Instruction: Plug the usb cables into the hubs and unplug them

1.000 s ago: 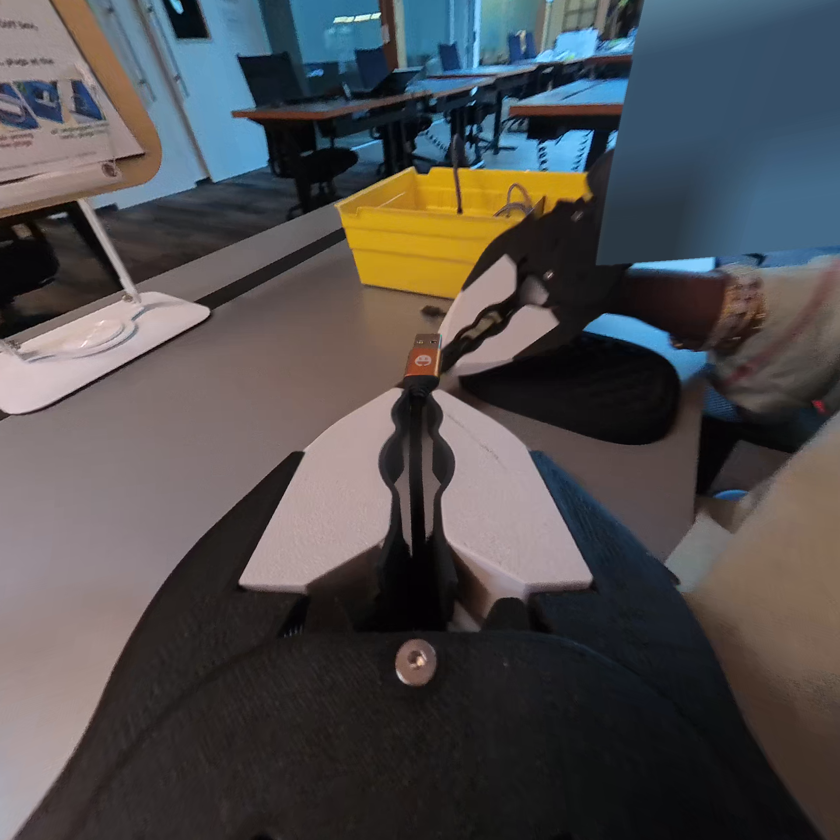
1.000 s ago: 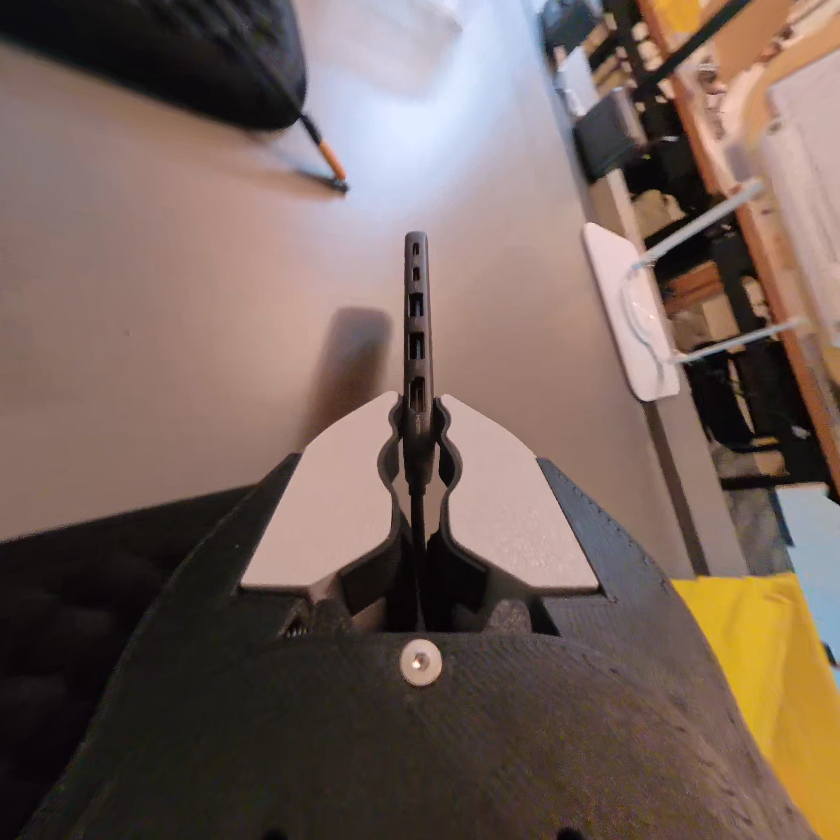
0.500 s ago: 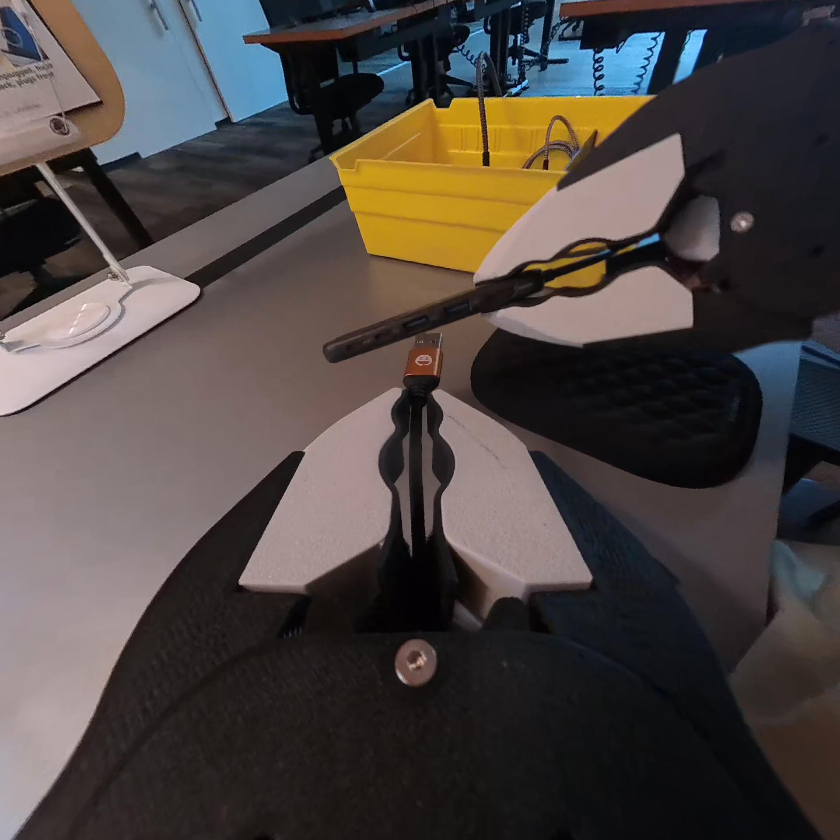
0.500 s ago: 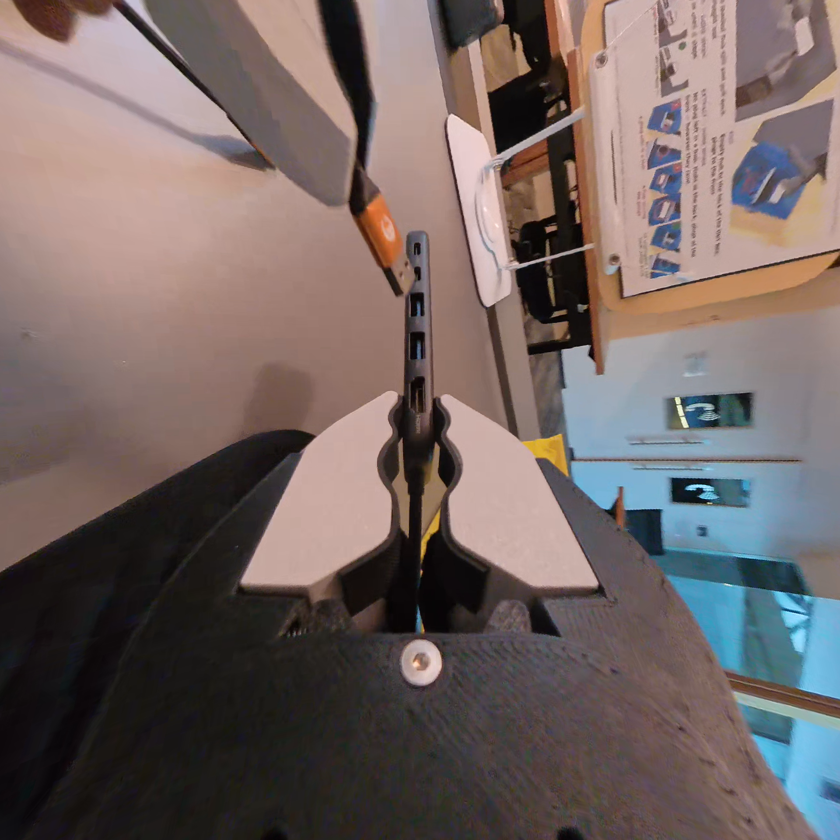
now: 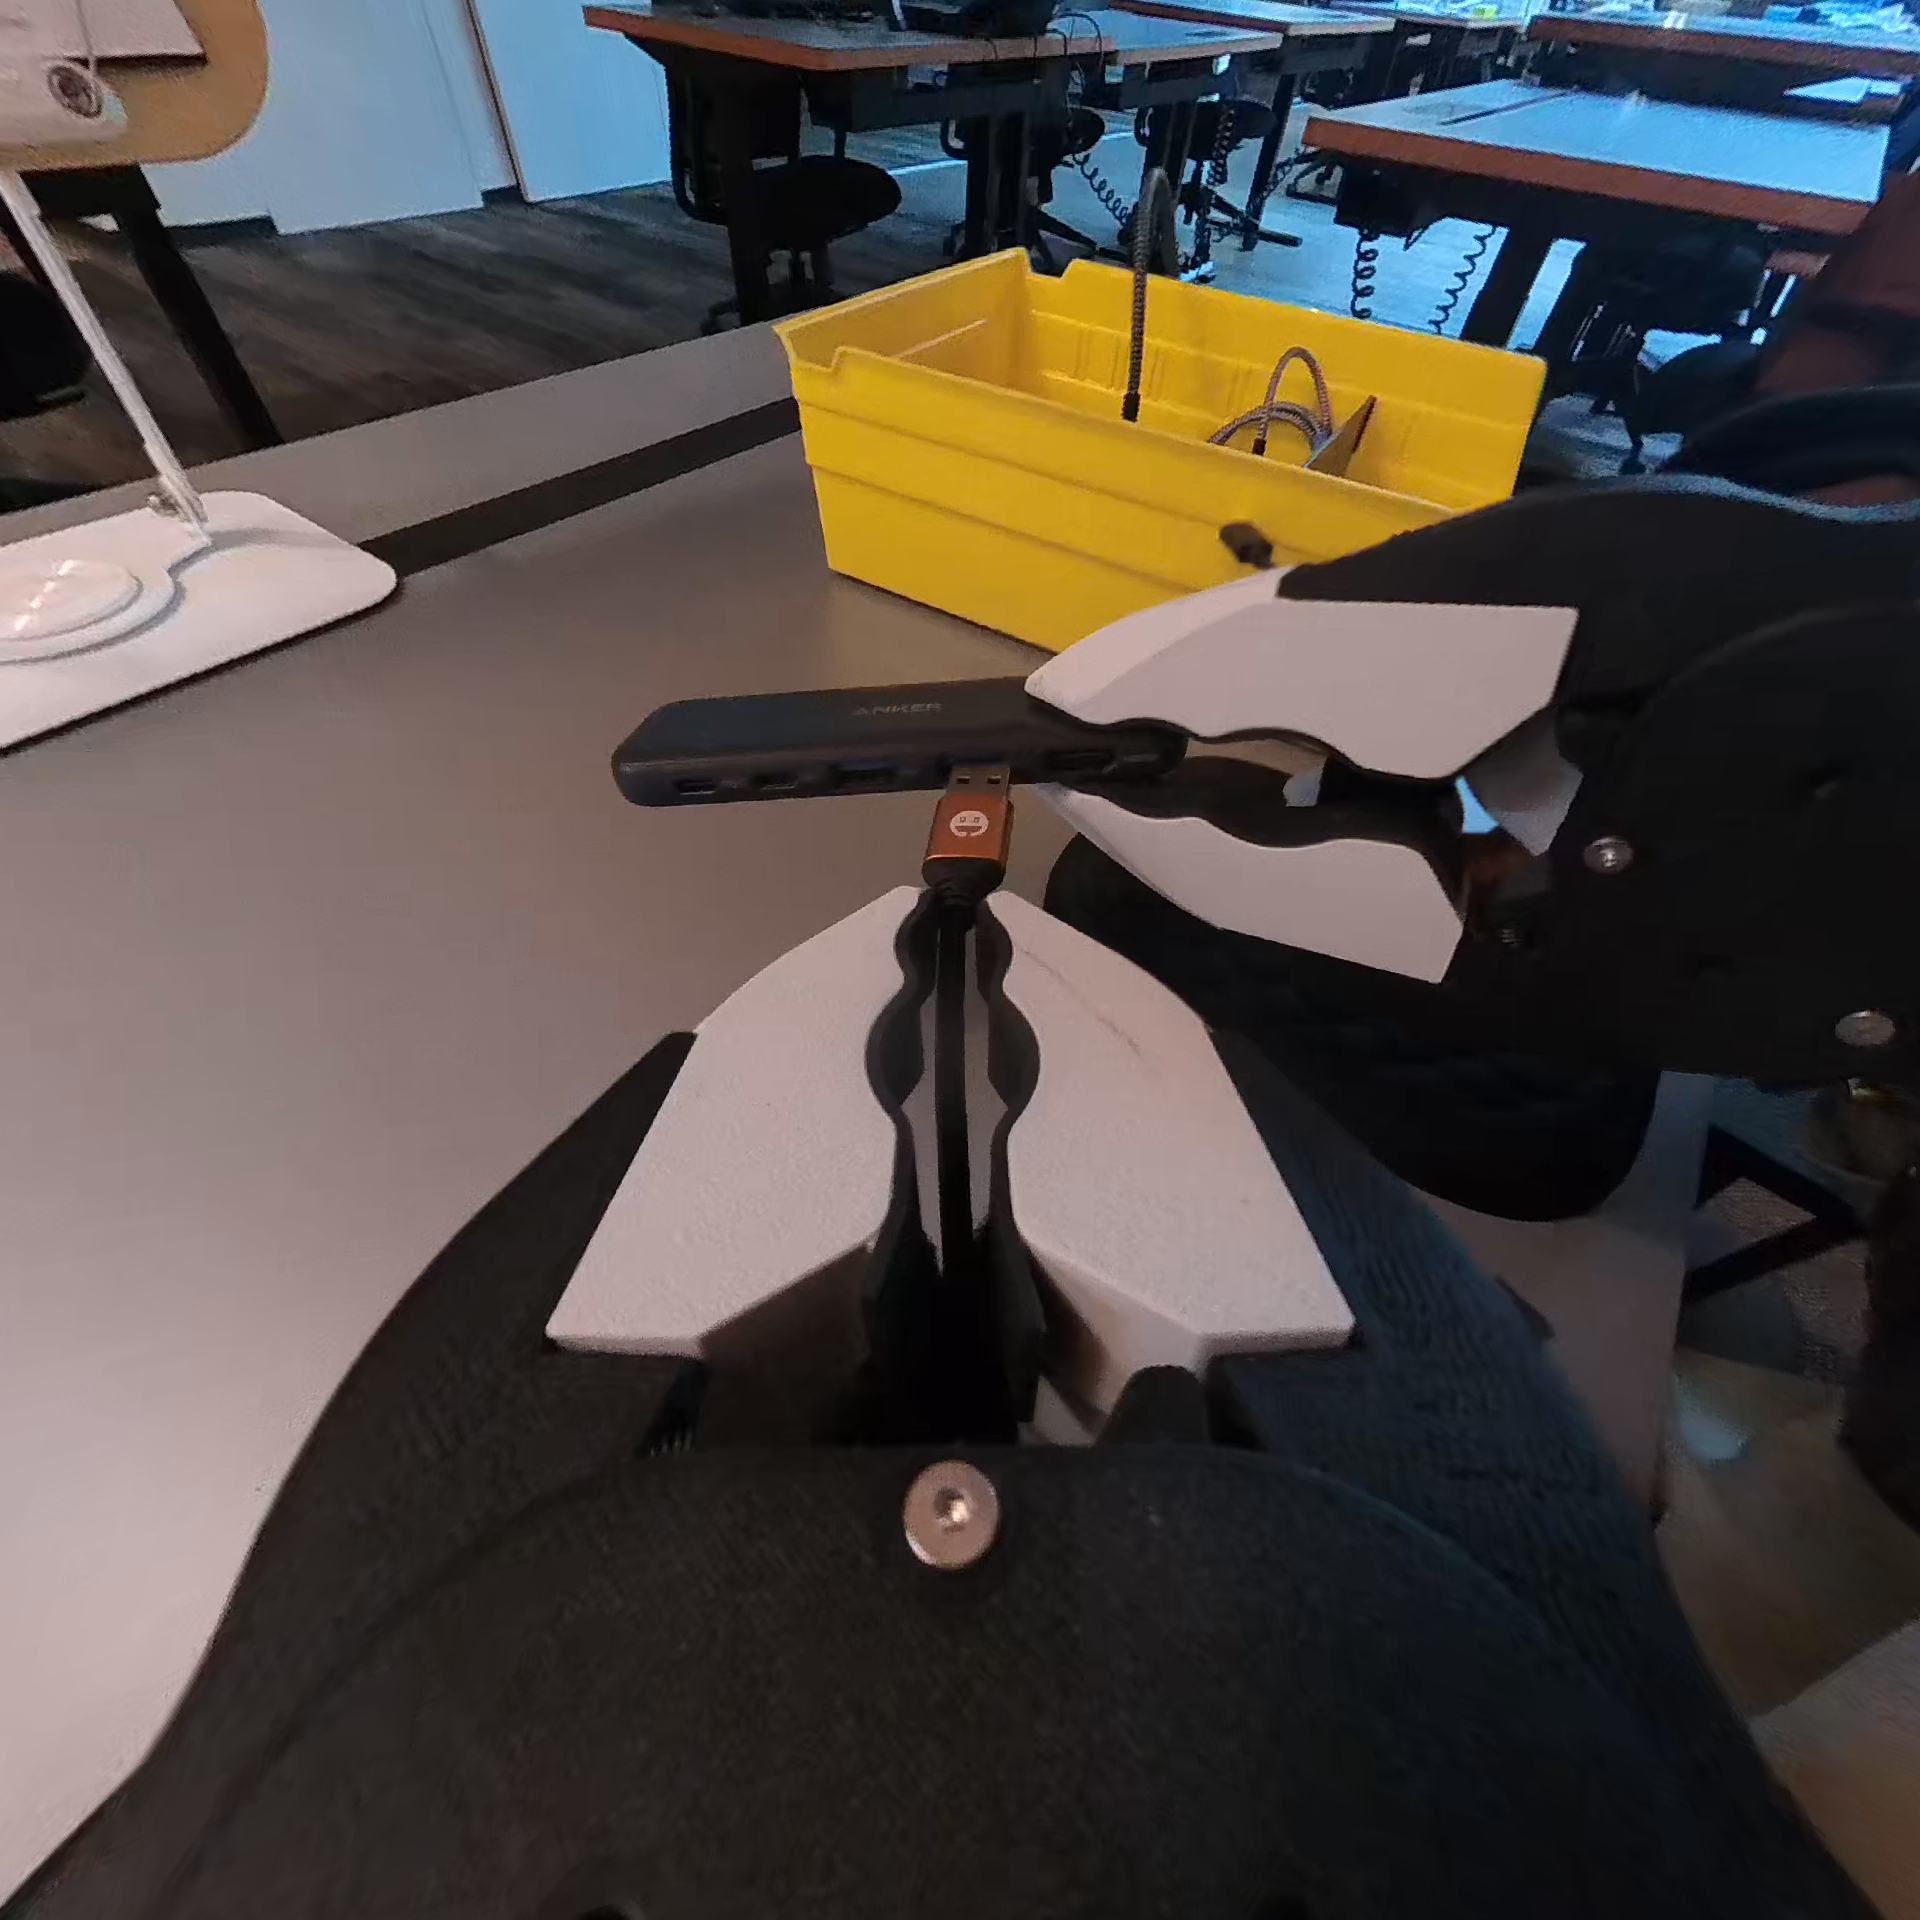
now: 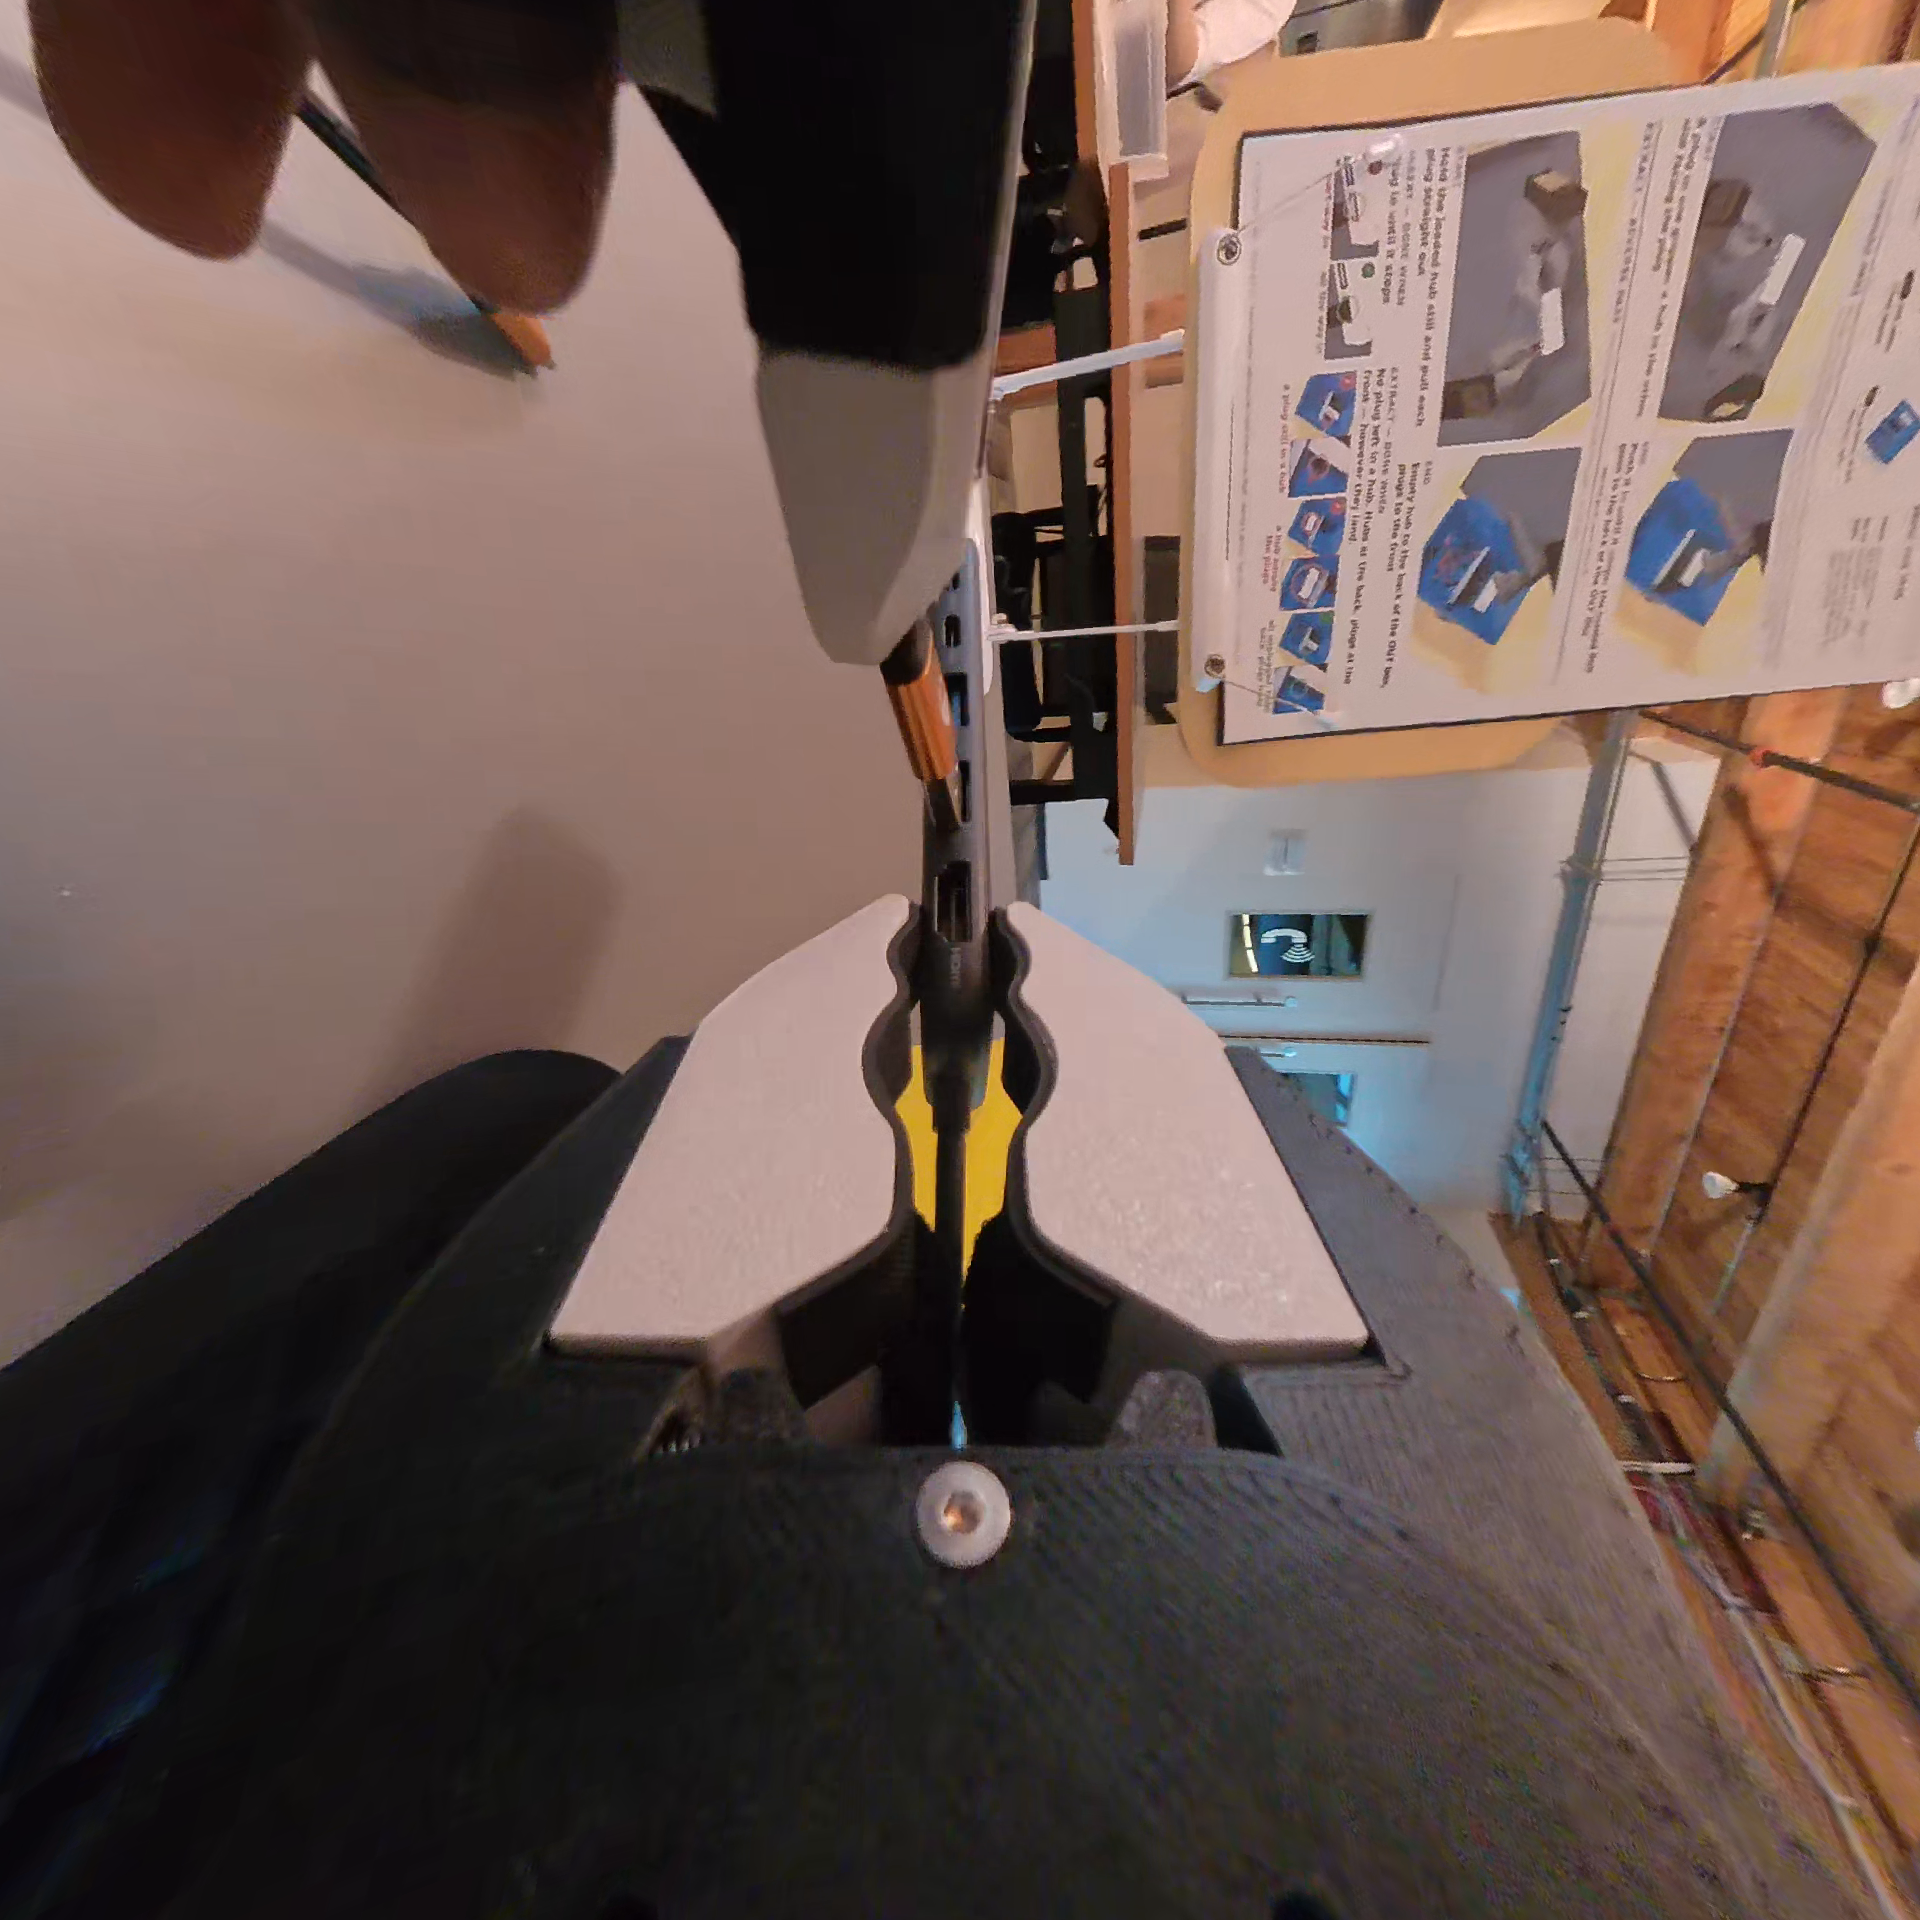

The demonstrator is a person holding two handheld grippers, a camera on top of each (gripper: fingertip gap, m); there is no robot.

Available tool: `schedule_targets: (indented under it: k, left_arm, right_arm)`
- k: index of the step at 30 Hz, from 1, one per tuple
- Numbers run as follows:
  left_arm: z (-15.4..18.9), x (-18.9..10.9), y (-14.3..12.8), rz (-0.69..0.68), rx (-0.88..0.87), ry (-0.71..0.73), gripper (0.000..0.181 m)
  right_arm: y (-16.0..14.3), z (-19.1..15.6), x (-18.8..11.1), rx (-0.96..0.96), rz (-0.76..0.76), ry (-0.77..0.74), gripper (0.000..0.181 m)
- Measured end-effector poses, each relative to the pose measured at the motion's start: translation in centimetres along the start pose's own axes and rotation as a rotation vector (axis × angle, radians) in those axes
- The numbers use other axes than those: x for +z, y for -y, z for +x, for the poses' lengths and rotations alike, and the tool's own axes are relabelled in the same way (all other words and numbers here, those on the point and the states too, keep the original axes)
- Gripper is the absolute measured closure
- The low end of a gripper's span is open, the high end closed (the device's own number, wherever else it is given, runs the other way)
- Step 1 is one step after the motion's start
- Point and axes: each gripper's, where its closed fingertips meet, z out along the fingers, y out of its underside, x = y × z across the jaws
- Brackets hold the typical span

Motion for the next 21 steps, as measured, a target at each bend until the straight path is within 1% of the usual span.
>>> schedule_targets:
  k: [5,8,11,13,18,21]
  left_arm:
    - [-0.6,0.1,-0.9,-0.052,0.023,0.063,0.174]
    - [-1.0,-0.1,-1.1,-0.058,0.021,0.076,0.174]
    - [-0.6,-0.3,-0.8,-0.014,0.027,0.015,0.174]
    - [0.0,-0.3,-1.3,-0.043,-0.022,-0.055,0.174]
    - [-0.5,-0.2,-1.6,-0.061,-0.069,-0.035,0.174]
    - [-0.3,0.0,-1.6,-0.055,-0.024,-0.042,0.174]
  right_arm:
    - [0.5,-0.9,0.3,-0.103,0.022,-0.032,0.169]
    - [0.8,-1.0,0.1,-0.114,0.062,-0.057,0.169]
    - [0.9,-0.9,-0.1,-0.118,0.097,-0.07,0.17]
    - [0.9,-0.9,-0.1,-0.114,0.117,-0.064,0.17]
    - [1.3,-1.2,-0.3,-0.169,0.136,-0.093,0.17]
    - [1.3,-1.5,-0.3,-0.183,0.157,-0.09,0.17]
